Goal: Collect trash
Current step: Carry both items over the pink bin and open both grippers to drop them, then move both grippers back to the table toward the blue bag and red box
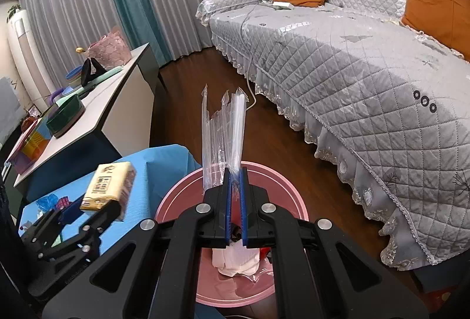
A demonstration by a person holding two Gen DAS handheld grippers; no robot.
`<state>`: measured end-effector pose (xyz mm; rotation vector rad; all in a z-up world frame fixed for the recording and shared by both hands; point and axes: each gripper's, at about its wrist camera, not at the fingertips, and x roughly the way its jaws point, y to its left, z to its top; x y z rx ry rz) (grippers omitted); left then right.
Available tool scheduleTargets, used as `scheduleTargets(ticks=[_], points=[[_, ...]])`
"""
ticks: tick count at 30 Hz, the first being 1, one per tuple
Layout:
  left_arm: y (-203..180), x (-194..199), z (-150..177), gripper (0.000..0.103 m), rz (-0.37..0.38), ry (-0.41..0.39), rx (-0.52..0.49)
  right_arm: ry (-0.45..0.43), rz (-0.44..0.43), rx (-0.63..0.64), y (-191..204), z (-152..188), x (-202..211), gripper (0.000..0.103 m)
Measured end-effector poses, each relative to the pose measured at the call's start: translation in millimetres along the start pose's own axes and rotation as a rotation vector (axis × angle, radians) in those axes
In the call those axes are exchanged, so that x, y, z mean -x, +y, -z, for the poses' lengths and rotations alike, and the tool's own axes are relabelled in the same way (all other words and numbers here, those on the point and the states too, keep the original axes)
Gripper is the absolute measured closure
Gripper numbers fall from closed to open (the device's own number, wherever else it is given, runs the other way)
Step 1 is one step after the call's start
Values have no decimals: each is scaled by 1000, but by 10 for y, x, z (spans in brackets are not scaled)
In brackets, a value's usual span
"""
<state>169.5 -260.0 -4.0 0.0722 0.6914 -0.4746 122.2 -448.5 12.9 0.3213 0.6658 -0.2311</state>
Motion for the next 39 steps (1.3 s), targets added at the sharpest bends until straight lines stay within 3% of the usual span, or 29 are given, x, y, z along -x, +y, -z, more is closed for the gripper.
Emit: scheduleTargets(ticks=[7,9,13,25,39], points=[[-80,-117,-2,48,17,21,-11,9,-2,-10,-37,1,-46,97],[-102,-146,-8,46,21,30,-17,14,-4,-12,-47,4,-55,92],[-114,-166,-21,40,10,34,-16,18,5,-21,-74,8,-65,71],[145,157,30,41,-37,-11,7,-15,11,-26,45,-16,58,67],[929,979,135,41,-125,-87,75,-100,-60,55,726,72,389,67]])
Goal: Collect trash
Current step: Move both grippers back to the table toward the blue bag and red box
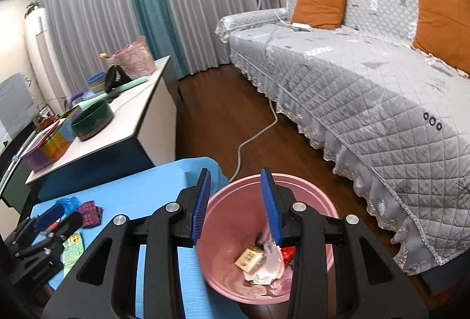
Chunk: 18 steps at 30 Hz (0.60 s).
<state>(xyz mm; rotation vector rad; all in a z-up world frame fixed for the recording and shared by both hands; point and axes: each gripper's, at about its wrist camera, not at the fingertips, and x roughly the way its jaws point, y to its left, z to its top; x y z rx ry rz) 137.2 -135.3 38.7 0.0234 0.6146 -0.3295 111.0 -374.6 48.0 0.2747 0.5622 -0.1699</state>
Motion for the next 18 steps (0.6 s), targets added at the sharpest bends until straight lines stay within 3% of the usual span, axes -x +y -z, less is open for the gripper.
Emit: scheduleTargets(ticks=[11,18], points=[[961,466,-56,41,-120,-49,52,-35,-88,53,606,48,101,67],[1719,720,-174,41,-250,-94,91,-27,-125,91,898,132,54,67]])
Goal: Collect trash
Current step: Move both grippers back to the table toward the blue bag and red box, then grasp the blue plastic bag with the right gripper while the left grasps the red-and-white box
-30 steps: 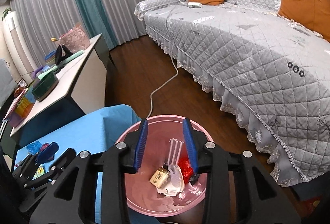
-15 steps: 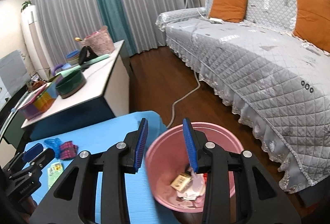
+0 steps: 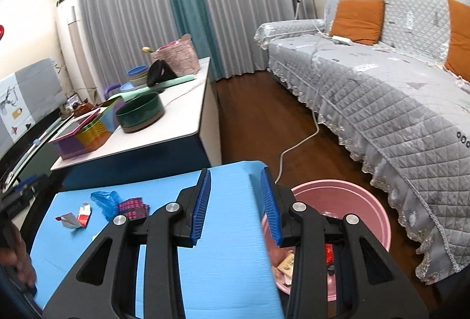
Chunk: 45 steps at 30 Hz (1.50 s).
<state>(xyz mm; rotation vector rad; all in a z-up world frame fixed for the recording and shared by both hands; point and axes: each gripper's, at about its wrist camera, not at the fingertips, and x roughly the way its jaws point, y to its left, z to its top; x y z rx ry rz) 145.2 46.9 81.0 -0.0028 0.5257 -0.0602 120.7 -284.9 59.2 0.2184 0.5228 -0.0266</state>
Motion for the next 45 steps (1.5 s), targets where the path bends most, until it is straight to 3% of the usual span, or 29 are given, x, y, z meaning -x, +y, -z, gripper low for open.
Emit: scheduleTargets(ticks=[6,9,14,19,28,31,36,45], points=[[679,-226,214,41,-116,62,132,24,-45,42,243,118,-128,67],[903,-381,359,39,-118,127,209,36,-70,70,380,191,-203,67],[981,-570,541,27,-147,172,155,59,-126,113,611,312,-331,67],[1093,-748,700,25,-125,250,159,89,-206,162,865,441,-452,67],[1104,-1001,772,23,-113,302,145,162,-348,220,1335,519,-703,66],[1107,-1053,775,23,-115,311,143,193,-380,224,1493,553,-849,62],[1127,-1112,783,23,-122,320,141,241,-415,249,1813,622,-1139,55],[1193,-1225,816,26,-115,333,148,306,-404,299,2141,660,-1564,54]])
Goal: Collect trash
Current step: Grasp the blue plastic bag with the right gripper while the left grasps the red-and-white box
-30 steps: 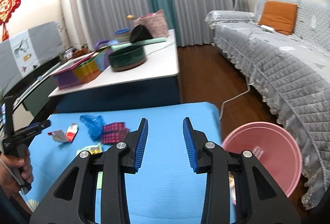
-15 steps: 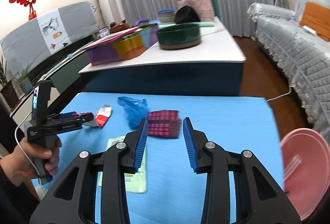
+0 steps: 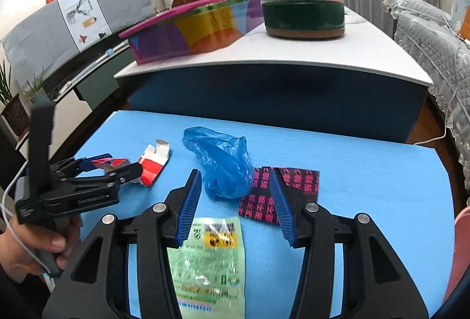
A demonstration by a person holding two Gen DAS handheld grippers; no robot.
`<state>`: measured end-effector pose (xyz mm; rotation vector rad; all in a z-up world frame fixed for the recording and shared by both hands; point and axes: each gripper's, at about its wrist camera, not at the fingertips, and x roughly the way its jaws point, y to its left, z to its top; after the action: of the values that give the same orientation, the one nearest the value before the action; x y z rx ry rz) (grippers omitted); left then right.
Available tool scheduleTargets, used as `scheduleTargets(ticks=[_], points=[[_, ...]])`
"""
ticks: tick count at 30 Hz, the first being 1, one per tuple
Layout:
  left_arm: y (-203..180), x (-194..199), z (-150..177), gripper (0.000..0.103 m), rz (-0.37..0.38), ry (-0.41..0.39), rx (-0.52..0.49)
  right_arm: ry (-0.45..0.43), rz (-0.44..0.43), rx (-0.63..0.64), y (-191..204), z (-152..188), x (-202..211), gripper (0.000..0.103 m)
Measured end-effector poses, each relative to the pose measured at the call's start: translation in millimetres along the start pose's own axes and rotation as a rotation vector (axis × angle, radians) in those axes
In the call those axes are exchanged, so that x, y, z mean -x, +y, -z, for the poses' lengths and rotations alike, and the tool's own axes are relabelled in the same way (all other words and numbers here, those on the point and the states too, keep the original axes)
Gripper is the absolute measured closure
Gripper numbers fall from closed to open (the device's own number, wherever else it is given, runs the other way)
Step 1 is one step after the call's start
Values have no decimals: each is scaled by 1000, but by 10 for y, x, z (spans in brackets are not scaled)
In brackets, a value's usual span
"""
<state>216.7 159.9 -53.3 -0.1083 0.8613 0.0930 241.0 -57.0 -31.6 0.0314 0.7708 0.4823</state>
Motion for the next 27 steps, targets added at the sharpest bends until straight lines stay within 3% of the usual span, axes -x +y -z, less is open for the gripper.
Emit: scheduleTargets(ticks=[4,6,13,27], points=[[-12,-20,-9,37,12,9,-6,34,1,5,14,-25,-161,54],[-34,-26,-10,47,14,16,-18,45,2,11,35,-20,-230,56],[-36,78,-39,48,16,-4,-19,84,3,50,83,31,-309,99],[-78,393,-72,48,53,-80,-21,10,58,64,99,-34,307,101]])
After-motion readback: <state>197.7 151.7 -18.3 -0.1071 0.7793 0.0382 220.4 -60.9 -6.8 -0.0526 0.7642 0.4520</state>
